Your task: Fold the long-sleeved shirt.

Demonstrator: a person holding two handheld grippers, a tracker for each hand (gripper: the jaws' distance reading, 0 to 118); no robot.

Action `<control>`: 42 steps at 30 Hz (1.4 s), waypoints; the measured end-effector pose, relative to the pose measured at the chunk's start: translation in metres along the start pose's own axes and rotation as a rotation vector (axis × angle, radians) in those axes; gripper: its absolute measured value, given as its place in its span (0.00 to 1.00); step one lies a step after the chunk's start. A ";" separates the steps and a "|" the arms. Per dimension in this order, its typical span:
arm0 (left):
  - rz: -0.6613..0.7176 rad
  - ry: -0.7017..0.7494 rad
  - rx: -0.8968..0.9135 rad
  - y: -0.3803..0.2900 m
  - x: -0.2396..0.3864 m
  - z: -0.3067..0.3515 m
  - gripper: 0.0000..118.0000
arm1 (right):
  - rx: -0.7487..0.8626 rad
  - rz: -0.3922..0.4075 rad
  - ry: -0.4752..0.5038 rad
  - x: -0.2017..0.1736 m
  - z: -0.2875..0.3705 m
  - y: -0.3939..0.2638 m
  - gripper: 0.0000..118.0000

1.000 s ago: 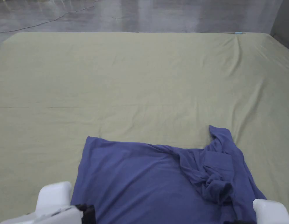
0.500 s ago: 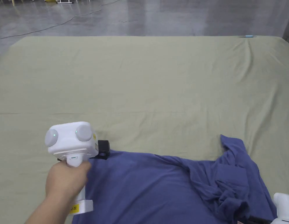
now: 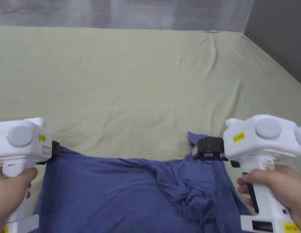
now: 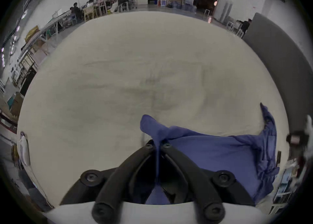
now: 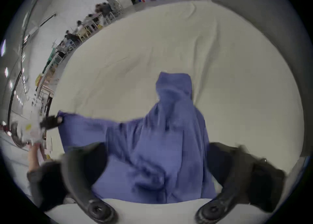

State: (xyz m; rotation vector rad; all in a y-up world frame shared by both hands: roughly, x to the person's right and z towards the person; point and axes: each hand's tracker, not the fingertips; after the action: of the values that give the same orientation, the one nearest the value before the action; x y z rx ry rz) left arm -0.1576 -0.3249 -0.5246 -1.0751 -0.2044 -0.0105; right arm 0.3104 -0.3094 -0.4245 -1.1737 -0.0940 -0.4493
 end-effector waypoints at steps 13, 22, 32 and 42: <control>-0.035 0.012 -0.034 -0.011 -0.011 0.009 0.00 | -0.208 -0.038 -0.228 -0.006 -0.081 0.058 0.08; -0.079 -0.056 0.019 -0.048 -0.019 0.075 0.00 | 0.020 0.249 -0.047 -0.024 0.051 -0.052 0.08; -0.175 -0.021 -0.120 -0.156 -0.038 0.112 0.00 | -0.098 0.479 -0.143 -0.006 0.059 -0.201 0.08; -0.123 0.005 -0.238 -0.222 -0.044 0.053 0.00 | -0.156 0.376 -0.181 0.011 0.011 -0.221 0.08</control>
State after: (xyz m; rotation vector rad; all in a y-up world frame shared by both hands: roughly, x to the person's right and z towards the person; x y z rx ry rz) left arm -0.2335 -0.3890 -0.3144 -1.2981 -0.2691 -0.1511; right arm 0.2362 -0.3712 -0.2256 -1.3501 0.0067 -0.0183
